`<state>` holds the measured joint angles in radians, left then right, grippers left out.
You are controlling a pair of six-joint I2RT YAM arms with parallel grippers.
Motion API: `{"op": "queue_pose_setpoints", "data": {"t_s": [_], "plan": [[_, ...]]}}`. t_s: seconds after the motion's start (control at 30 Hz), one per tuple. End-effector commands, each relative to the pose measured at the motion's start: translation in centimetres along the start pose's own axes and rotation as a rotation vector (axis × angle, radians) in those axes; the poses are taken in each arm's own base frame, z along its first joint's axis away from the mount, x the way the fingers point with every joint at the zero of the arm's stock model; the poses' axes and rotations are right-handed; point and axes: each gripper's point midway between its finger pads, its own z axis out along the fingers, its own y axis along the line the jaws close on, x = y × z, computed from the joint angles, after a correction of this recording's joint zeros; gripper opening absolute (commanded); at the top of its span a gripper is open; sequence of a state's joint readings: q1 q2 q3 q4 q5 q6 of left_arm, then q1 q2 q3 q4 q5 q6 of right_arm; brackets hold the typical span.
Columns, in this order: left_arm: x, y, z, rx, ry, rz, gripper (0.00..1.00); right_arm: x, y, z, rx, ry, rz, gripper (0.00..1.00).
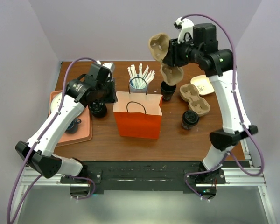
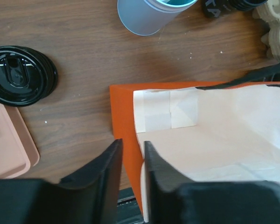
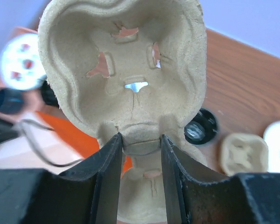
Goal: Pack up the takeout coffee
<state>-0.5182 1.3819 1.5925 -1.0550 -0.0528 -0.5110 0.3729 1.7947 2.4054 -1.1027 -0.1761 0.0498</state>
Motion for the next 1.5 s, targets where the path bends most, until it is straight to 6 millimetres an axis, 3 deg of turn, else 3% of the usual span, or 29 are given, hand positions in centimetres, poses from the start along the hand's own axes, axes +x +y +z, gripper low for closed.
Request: {"op": "queue_pose_setpoints", "data": {"t_s": [0.0,0.03,0.07,0.17,0.2,0.3,0.4,0.5,0.6,0.8,0.93,1.1,1.47], "plan": [[-1.2,0.4,0.2,-0.001,-0.076,0.003,0.21,-3.0,6.2,-4.9,-0.255,-0.175,0.023,0.24],[-1.3,0.2,0.1,0.014,-0.078,0.002,0.20,-3.1,6.8,-4.7,-0.290,-0.201,0.021,0.24],[-1.5,0.4,0.2,0.017,-0.085,-0.003,0.18,-3.5,8.1,-6.4,-0.342,-0.242,0.019,0.24],[-1.8,-0.1,0.5,0.040,-0.086,0.000,0.13,-3.3,11.2,-7.7,-0.499,-0.280,-0.022,0.24],[-2.0,-0.2,0.5,0.047,-0.088,0.001,0.12,-3.4,12.2,-9.2,-0.537,-0.308,-0.043,0.24],[-2.4,-0.8,0.2,0.075,-0.102,0.011,0.08,-3.4,14.3,-10.5,-0.638,-0.347,-0.053,0.24],[-2.9,-1.6,-0.2,0.114,-0.114,0.013,0.10,-2.2,16.3,-10.1,-0.741,-0.321,-0.037,0.25],[-3.0,-1.8,-0.3,0.125,-0.114,0.011,0.20,-0.7,18.1,-9.1,-0.779,-0.282,-0.056,0.25],[-3.0,-1.4,-0.6,0.101,-0.120,0.000,0.32,0.2,18.6,-7.7,-0.738,-0.260,-0.080,0.25],[-2.2,0.0,-1.4,0.049,-0.131,-0.020,0.45,0.7,18.2,-6.6,-0.690,-0.277,-0.103,0.24],[-1.6,0.6,-1.9,0.042,-0.134,-0.038,0.46,1.4,17.7,-5.7,-0.659,-0.271,-0.112,0.24],[-1.1,0.7,-1.7,0.054,-0.132,-0.043,0.36,2.3,17.5,-5.1,-0.648,-0.260,-0.120,0.24],[0.0,0.5,-0.5,0.095,-0.115,-0.039,0.37,3.5,16.9,-4.6,-0.612,-0.262,-0.116,0.23]]}}
